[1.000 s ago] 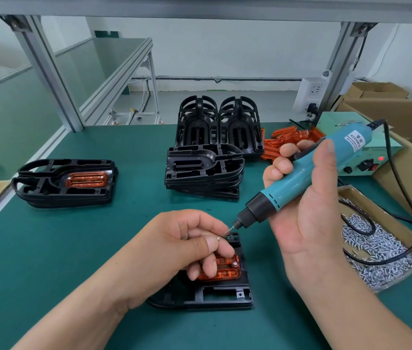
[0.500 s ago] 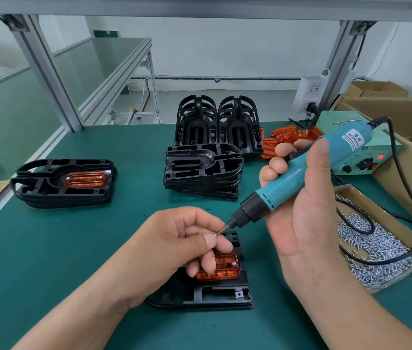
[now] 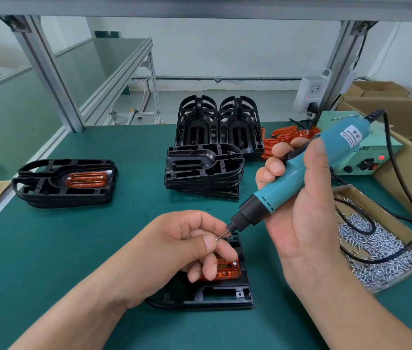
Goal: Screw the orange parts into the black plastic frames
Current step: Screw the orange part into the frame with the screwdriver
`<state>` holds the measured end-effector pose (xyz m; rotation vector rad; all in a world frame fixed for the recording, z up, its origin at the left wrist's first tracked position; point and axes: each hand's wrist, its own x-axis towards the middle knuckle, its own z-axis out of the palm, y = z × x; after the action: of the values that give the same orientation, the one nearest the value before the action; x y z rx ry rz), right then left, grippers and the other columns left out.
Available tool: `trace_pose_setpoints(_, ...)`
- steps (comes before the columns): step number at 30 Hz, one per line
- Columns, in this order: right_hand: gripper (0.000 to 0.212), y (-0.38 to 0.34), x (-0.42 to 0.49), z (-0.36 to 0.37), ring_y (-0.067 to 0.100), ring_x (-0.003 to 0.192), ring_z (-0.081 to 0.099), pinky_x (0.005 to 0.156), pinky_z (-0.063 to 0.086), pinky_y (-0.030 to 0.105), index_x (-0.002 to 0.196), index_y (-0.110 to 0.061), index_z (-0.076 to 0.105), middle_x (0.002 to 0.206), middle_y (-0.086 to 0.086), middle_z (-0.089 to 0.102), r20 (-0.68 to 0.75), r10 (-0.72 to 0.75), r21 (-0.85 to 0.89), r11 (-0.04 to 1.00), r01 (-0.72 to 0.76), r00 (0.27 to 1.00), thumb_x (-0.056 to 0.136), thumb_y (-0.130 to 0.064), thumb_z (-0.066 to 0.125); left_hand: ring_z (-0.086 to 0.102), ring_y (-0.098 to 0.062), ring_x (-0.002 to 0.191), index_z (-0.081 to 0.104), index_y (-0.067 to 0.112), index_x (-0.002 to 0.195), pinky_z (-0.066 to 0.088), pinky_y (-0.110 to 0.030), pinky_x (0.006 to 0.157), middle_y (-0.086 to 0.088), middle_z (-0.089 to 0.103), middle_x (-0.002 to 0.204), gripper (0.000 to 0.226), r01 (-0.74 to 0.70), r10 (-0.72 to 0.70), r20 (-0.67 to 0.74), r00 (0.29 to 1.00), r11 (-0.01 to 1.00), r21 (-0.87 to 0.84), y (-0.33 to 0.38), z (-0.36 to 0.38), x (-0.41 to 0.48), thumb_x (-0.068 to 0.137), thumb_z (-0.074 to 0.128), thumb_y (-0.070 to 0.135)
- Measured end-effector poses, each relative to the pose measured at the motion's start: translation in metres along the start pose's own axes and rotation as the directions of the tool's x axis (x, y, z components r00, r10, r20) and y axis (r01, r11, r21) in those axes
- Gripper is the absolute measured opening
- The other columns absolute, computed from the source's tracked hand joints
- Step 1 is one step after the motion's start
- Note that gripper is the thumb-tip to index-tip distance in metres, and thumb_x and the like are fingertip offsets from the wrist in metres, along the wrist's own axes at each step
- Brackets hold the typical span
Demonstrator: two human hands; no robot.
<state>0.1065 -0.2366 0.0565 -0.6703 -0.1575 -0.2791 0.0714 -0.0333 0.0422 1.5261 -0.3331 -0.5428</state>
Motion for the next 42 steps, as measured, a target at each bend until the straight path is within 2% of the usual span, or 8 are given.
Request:
trace_pose_setpoints(13,0.020,0.003,0.002,-0.003,0.011,0.068,0.055,0.068,0.052,0.025,0.109,-0.016,0.055,0.095,0.003,0.063,-0.110,0.018,0.017,1.000,-0.016,0.994,0.110,-0.036,0.056,0.068,-0.015,0.069,0.069,0.019,0.124,0.055,-0.022,0.063,-0.012,0.079,0.110,0.021,0.035,-0.035,-0.001,0.999,0.997,0.074,0.002,-0.011,-0.004,0.107,0.057,0.012)
trace_pose_setpoints(17,0.021,0.002,0.003,-0.005,0.011,0.069,0.056,0.069,0.052,0.025,0.108,-0.016,0.056,0.096,0.003,0.064,-0.094,0.013,0.019,1.000,-0.011,0.995,0.110,-0.036,0.057,0.058,-0.017,0.066,0.076,0.028,0.111,0.048,-0.021,0.056,-0.009,0.078,0.098,0.021,0.013,0.004,-0.142,0.990,0.993,0.120,0.008,-0.028,-0.006,0.098,0.060,0.027)
trace_pose_setpoints(21,0.019,0.006,0.000,-0.005,0.011,0.071,0.056,0.071,0.051,0.026,0.110,-0.016,0.055,0.097,0.003,0.064,-0.045,0.018,-0.011,1.000,-0.018,0.999,0.111,-0.035,0.056,0.046,-0.005,0.057,0.077,0.033,0.099,0.040,-0.014,0.052,0.011,0.062,0.067,0.013,0.052,0.115,-0.365,0.924,0.908,0.417,0.008,-0.044,-0.005,0.091,0.071,0.042)
trace_pose_setpoints(23,0.018,0.010,-0.002,-0.003,0.012,0.071,0.057,0.071,0.051,0.026,0.112,-0.016,0.053,0.097,0.004,0.065,-0.019,0.026,-0.042,0.999,-0.026,0.999,0.110,-0.034,0.056,0.043,-0.003,0.054,0.075,0.037,0.095,0.038,-0.015,0.052,0.013,0.052,0.060,0.006,0.095,0.144,-0.377,0.915,0.831,0.548,0.004,-0.046,-0.005,0.090,0.076,0.040)
trace_pose_setpoints(26,0.017,0.018,-0.007,0.001,0.012,0.070,0.055,0.069,0.050,0.026,0.111,-0.015,0.054,0.096,0.005,0.065,0.013,0.029,-0.100,0.995,-0.028,0.999,0.109,-0.033,0.055,0.037,-0.005,0.050,0.072,0.040,0.096,0.031,-0.019,0.050,0.015,0.041,0.057,0.016,0.149,0.111,-0.345,0.932,0.751,0.644,-0.001,-0.043,-0.006,0.084,0.079,0.048)
trace_pose_setpoints(32,0.013,0.026,-0.014,0.005,0.014,0.070,0.054,0.068,0.050,0.027,0.106,-0.018,0.059,0.095,0.006,0.064,0.040,0.059,-0.177,0.983,-0.052,0.997,0.106,-0.031,0.059,0.054,0.007,0.082,0.072,0.043,0.109,0.035,-0.017,0.067,0.017,0.054,0.084,0.038,0.216,0.084,-0.310,0.947,0.547,0.809,-0.004,-0.041,-0.005,0.078,0.075,0.065)
trace_pose_setpoints(38,0.013,0.029,-0.016,0.006,0.015,0.068,0.056,0.067,0.051,0.028,0.109,-0.017,0.057,0.095,0.007,0.066,0.050,0.059,-0.217,0.975,-0.047,0.997,0.105,-0.029,0.060,0.057,0.001,0.088,0.071,0.043,0.103,0.049,-0.031,0.081,0.017,0.057,0.093,0.039,0.244,0.075,-0.330,0.941,0.526,0.815,-0.003,-0.036,-0.006,0.074,0.067,0.069)
trace_pose_setpoints(42,0.010,0.029,-0.018,0.006,0.014,0.068,0.056,0.068,0.051,0.028,0.108,-0.018,0.058,0.096,0.006,0.065,0.085,0.052,-0.238,0.971,-0.030,0.995,0.106,-0.028,0.059,0.056,0.001,0.084,0.071,0.043,0.098,0.048,-0.031,0.077,0.017,0.055,0.091,0.036,0.244,0.087,-0.335,0.938,0.522,0.817,-0.003,-0.033,-0.005,0.074,0.067,0.069)
